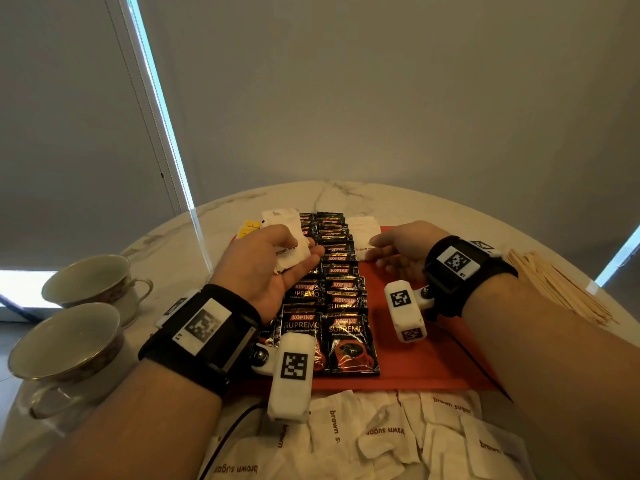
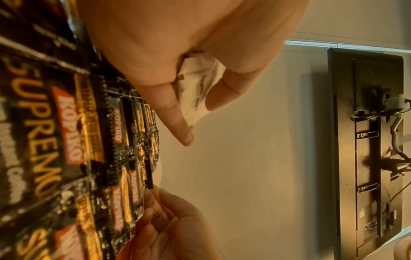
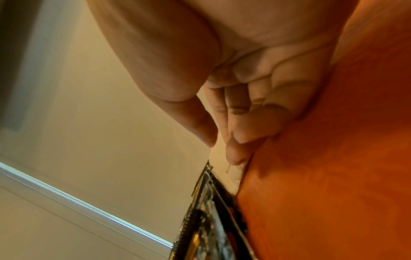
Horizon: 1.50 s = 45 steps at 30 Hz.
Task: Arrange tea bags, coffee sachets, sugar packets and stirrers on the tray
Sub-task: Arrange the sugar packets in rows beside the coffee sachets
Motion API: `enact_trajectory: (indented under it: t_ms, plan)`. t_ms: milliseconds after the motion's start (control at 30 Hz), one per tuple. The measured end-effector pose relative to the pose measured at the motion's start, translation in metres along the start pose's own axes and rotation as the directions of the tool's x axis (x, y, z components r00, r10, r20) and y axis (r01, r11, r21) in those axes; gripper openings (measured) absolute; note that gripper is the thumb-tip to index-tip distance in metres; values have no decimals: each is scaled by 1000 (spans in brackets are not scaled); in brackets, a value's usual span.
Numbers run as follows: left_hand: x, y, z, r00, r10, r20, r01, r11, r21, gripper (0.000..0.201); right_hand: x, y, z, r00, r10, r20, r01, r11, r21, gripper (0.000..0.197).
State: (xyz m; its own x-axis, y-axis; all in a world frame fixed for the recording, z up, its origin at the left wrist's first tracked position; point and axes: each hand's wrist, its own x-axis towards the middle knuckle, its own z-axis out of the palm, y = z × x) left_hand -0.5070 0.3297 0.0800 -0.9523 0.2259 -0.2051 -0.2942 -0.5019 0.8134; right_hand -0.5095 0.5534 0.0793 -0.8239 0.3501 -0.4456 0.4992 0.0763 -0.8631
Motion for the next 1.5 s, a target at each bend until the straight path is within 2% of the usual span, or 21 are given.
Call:
enact_trajectory:
  t_ms: [100,200,300,367,433,500,533,600,800,933,1033,1133,1300,1400,1500]
  plan:
    - [1,-2,-1,999,-16,32,16,1000,10,43,-1,2,-1,998,-53,-24,55,991,120,19]
    - [2,-3,-1,996,-49,73,45,997,59,44,-13,2,0,980,-197,-25,197,946,258,25]
    - [-2,-4,1,991,-75,110,61,990,129,42,-31,1,8,928,-354,116,314,911,266,33]
    - [-6,-4,2,987,-70,144,39,977,210,41,-40,-1,17,887,-413,209,356,897,262,35]
    - [-9,-4,3,980,-84,181,26,952,304,42,-45,-1,26,847,-463,262,402,880,255,25]
    - [-12,-4,3,969,-124,212,37,928,371,43,-48,1,34,822,-510,253,460,857,232,7]
    - [-13,-4,3,966,-139,218,43,918,393,42,-48,3,36,817,-529,230,486,846,221,5]
    - [-14,-2,4,964,-153,218,55,915,399,37,-49,6,39,819,-541,190,495,834,242,7]
    - [-13,4,5,975,-137,175,84,957,279,28,-52,6,37,866,-485,122,380,797,469,10]
    - [-9,6,4,994,-81,71,72,990,121,26,-48,2,37,874,-484,52,402,779,481,10]
    - [-5,7,1,1000,-24,12,24,998,65,21,-47,1,35,869,-493,34,424,780,459,7]
    - [-5,6,2,1000,-3,-12,4,996,88,19,-47,3,35,849,-524,64,461,795,395,6]
    - [-9,2,3,996,-1,92,-22,968,249,34,-52,6,39,798,-587,134,523,787,328,18]
    - [-8,0,2,997,38,70,-57,954,295,35,-53,6,39,810,-567,148,490,794,360,18]
    - [-6,1,2,997,77,18,-79,960,268,36,-54,7,37,816,-551,172,487,817,308,11]
